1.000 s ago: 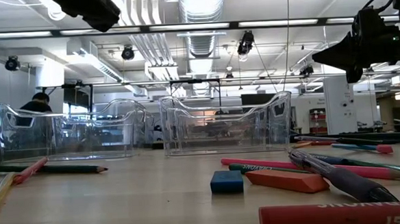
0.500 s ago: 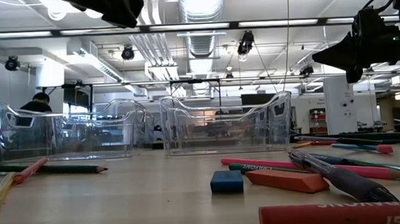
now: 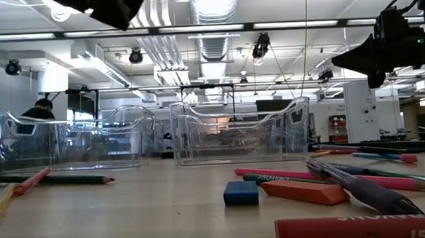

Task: Sort crayons/erasers/pens/pencils in bins
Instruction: Put the middle left red crayon into the bottom left transparent bin

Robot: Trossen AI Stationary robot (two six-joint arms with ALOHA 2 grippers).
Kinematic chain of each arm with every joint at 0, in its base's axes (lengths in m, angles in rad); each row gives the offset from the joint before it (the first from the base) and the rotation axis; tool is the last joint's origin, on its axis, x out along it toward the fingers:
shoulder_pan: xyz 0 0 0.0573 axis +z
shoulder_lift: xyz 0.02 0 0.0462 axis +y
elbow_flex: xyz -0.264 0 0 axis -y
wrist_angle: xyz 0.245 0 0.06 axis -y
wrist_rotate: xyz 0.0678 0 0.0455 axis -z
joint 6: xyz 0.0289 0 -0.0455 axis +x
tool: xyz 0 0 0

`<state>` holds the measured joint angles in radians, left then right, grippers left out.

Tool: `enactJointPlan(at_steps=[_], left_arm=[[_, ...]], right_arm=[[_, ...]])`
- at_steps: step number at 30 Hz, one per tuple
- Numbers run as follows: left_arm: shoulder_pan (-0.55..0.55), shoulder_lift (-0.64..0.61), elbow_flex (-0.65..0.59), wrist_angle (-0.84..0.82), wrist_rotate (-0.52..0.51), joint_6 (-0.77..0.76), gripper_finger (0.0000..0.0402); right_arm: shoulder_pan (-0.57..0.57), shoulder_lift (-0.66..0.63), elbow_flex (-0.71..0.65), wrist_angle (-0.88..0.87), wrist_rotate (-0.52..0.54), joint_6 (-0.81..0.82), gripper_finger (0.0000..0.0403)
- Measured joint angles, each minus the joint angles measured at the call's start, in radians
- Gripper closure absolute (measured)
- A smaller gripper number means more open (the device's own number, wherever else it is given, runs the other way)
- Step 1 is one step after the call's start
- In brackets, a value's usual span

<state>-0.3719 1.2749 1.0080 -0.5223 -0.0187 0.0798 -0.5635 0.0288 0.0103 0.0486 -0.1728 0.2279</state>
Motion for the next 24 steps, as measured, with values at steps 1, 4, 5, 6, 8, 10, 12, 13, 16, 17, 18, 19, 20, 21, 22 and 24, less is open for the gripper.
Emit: enactJointPlan(at_steps=[1,4,5,6,8,10,12,13,16,17,18,19,20,21,22,24], left_arm=[[-0.018,0.005,0.0,-0.003,-0.013,-0.012,0.019],[-0.058,0.016,0.0,-0.029,-0.044,-0.035,0.019],[-0.067,0.02,0.0,-0.04,-0.046,-0.054,0.019],[-0.074,0.026,0.0,-0.054,-0.046,-0.076,0.019],[-0.082,0.04,-0.001,-0.095,-0.046,-0.124,0.019],[-0.084,0.053,-0.001,-0.139,-0.047,-0.164,0.019],[-0.084,0.07,-0.001,-0.171,-0.048,-0.187,0.019],[-0.084,0.08,-0.002,-0.177,-0.048,-0.192,0.019],[-0.084,0.109,-0.012,-0.158,-0.048,-0.193,0.019],[-0.084,0.12,-0.016,-0.143,-0.048,-0.182,0.019],[-0.083,0.13,-0.023,-0.127,-0.047,-0.17,0.019],[-0.082,0.142,-0.03,-0.107,-0.047,-0.154,0.019],[-0.082,0.153,-0.036,-0.08,-0.047,-0.145,0.019],[-0.082,0.163,-0.041,-0.048,-0.047,-0.129,0.019],[-0.081,0.171,-0.044,-0.025,-0.045,-0.121,0.019],[-0.081,0.187,-0.049,-0.012,-0.043,-0.099,0.019]], right_arm=[[0.0,0.0,0.0,0.0,0.0,0.0,0.0394],[0.0,0.0,0.0,0.0,0.0,0.0,0.0394],[0.0,0.0,0.0,0.0,0.0,0.0,0.0394],[0.0,0.0,0.0,0.0,0.0,0.0,0.0394],[0.0,0.0,0.0,0.0,0.0,0.0,0.0394],[0.0,0.0,0.0,0.0,0.0,0.0,0.0394],[0.0,0.0,0.0,0.0,0.0,0.0,0.0394],[0.0,0.0,0.0,0.0,0.0,0.0,0.0394],[0.0,0.0,0.0,0.0,0.0,0.0,0.0394],[0.0,0.0,0.0,0.0,0.0,0.0,0.0394],[0.0,0.0,0.0,0.0,0.0,0.0,0.0394],[0.0,0.0,0.0,0.0,0.0,0.0,0.0394],[0.0,0.0,0.0,0.0,0.0,0.0,0.0394],[0.0,0.0,0.0,0.0,0.0,0.0,0.0394],[0.0,0.0,0.0,0.0,0.0,0.0,0.0394],[0.0,0.0,0.0,0.0,0.0,0.0,0.0394]])
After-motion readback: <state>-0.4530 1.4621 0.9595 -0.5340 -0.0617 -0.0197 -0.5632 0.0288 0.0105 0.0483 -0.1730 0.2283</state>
